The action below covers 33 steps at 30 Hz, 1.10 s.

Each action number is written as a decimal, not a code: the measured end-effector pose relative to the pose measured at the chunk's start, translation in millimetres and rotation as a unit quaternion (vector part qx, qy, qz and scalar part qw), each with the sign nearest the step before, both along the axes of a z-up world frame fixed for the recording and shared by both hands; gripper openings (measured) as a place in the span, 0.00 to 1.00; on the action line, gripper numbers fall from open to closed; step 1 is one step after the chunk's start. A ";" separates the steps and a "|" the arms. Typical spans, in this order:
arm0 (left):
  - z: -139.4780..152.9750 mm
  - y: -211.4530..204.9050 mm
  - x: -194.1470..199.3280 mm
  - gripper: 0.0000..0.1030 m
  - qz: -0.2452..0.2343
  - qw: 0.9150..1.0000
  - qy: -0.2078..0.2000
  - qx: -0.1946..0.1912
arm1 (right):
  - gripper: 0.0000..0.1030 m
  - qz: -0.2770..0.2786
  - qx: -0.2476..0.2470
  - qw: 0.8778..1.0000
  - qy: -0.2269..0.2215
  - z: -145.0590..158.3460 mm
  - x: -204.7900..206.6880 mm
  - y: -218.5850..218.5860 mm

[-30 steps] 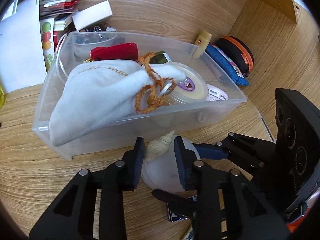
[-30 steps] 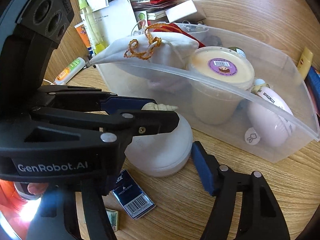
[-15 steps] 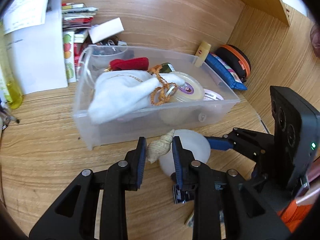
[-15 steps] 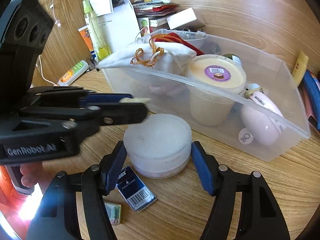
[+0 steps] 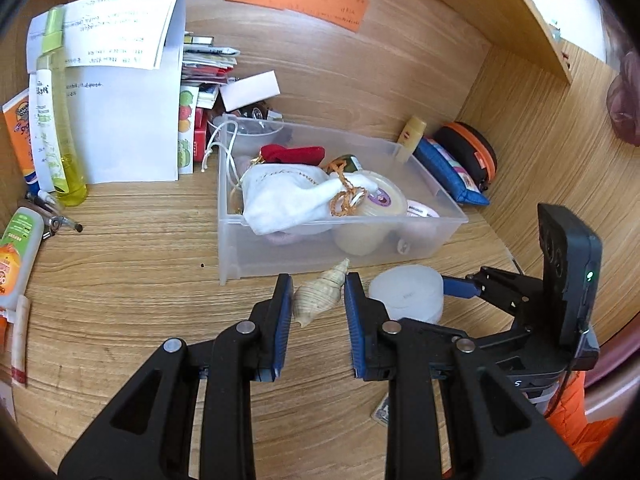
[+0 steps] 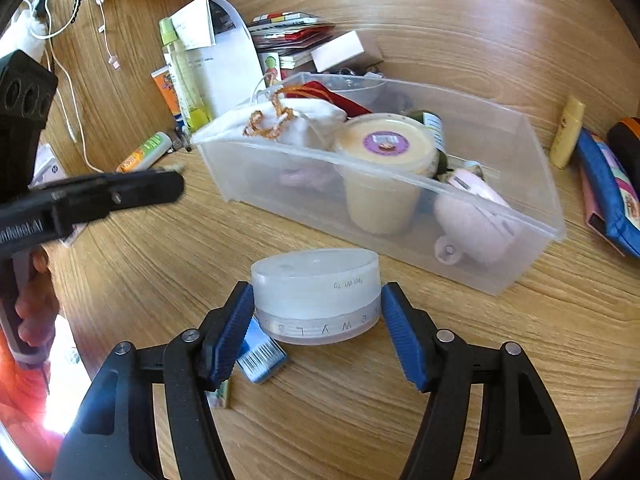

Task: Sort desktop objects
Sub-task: 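Carry the conch shell and white container into the clear box with both tools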

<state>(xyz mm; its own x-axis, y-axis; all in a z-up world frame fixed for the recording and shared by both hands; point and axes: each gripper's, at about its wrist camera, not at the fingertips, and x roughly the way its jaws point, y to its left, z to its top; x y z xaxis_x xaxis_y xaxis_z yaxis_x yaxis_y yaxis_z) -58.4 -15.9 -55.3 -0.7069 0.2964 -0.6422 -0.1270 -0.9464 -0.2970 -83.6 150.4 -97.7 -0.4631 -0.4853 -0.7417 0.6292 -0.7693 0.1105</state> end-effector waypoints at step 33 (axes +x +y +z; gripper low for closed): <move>56.2 -7.3 -16.6 0.25 0.009 0.996 0.086 -0.003 | 0.61 -0.017 0.003 0.998 0.067 47.2 -11.4 18.6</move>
